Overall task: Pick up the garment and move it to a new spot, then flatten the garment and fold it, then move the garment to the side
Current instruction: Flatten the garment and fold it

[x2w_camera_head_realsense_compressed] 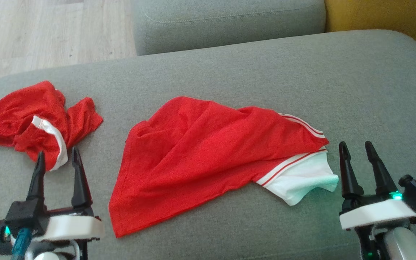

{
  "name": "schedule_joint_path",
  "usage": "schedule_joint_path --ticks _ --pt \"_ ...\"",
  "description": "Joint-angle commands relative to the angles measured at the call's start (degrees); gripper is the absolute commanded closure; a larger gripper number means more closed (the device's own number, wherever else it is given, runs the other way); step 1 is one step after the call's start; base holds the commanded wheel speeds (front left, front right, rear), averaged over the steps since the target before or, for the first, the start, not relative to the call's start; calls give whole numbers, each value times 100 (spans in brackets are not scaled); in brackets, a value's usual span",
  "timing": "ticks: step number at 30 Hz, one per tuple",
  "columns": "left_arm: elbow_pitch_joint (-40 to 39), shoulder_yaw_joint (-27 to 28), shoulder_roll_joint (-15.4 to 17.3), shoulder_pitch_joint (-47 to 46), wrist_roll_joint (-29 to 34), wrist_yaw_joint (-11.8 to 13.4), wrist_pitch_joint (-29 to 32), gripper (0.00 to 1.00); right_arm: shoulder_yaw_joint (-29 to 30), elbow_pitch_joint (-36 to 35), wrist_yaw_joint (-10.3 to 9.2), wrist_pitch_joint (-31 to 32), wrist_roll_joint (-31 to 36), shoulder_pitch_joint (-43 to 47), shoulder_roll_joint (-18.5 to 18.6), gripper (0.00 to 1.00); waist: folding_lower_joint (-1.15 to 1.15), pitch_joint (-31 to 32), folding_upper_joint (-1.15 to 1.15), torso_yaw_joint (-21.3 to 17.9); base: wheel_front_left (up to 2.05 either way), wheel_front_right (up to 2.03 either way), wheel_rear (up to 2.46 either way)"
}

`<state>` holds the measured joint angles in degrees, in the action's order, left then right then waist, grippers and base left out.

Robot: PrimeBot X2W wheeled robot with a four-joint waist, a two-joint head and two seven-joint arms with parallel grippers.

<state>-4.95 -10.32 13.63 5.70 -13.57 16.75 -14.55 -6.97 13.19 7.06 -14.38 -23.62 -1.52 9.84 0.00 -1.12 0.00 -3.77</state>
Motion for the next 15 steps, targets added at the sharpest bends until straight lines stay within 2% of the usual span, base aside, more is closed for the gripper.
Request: schedule_joint_path --ticks 1,8,12,13,14,15 --pt "-138 309 -13 -194 92 -64 -44 0 -79 -135 43 -58 35 -129 118 0 0 9 0 -9 0 0 0" --pt "-38 501 -226 -147 296 -325 -44 0 -66 -81 43 45 71 -158 142 0 0 19 0 -28 0 0 0" --pt "423 440 -294 -5 -37 -658 106 0 -87 130 43 853 84 -184 317 0 0 6 0 -34 0 0 0" --pt "423 440 -294 -5 -37 -658 106 0 -87 130 43 853 84 -184 317 0 0 6 0 -34 0 0 0" --pt "609 381 -328 6 -379 -875 590 0 -185 244 43 1483 12 -207 436 0 0 -34 0 -12 0 0 0" --pt "674 367 -309 -4 -481 -926 842 0 -211 300 43 1782 -40 -222 478 0 0 -47 0 1 0 0 0"
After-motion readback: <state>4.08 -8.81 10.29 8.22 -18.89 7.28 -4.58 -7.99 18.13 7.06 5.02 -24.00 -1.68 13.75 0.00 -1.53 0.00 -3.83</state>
